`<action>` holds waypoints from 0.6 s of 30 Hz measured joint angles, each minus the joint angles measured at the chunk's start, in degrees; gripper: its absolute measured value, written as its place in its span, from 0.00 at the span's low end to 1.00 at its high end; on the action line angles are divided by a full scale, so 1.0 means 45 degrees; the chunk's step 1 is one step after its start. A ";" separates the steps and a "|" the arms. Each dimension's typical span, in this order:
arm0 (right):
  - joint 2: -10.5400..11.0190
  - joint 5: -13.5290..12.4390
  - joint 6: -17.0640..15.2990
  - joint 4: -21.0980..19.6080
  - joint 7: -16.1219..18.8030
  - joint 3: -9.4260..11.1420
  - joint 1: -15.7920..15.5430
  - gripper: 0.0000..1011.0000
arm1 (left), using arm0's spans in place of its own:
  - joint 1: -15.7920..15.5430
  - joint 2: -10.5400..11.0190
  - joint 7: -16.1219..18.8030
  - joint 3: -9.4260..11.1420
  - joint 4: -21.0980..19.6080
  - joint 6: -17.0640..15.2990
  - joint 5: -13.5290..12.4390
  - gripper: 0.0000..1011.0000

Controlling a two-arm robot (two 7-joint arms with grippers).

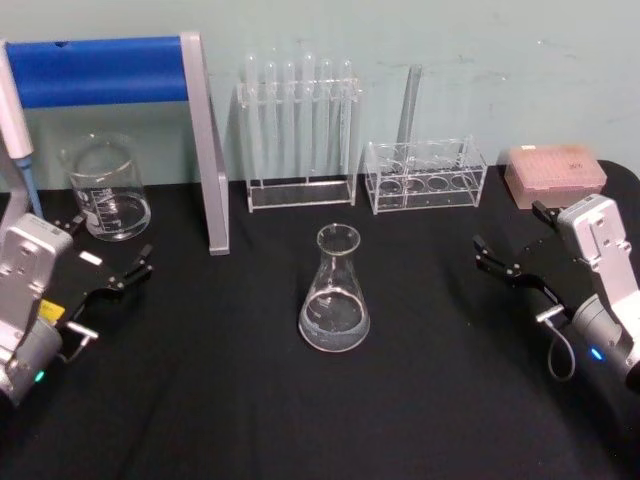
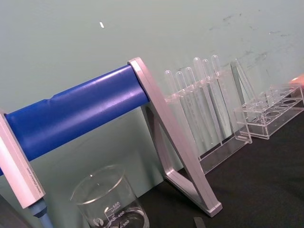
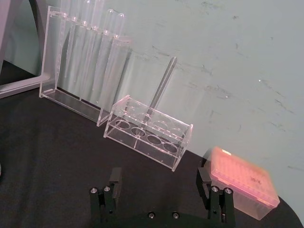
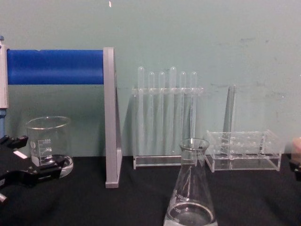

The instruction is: Grasp the erlenmeyer flask with one hand, shake it three times, then place it back.

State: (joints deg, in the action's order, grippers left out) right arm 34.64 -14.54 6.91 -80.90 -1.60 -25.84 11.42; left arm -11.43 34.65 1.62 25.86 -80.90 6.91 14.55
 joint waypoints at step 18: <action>-0.0366 -0.0618 0.0127 -0.0950 0.1023 0.0615 -0.0869 0.99 | -0.0001 0.0000 -0.0001 0.0000 0.0000 0.0000 -0.0001 0.99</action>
State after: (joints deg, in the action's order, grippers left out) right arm 32.99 -17.32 7.48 -85.17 3.00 -23.08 7.51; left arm -11.43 34.65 1.62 25.86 -80.90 6.91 14.54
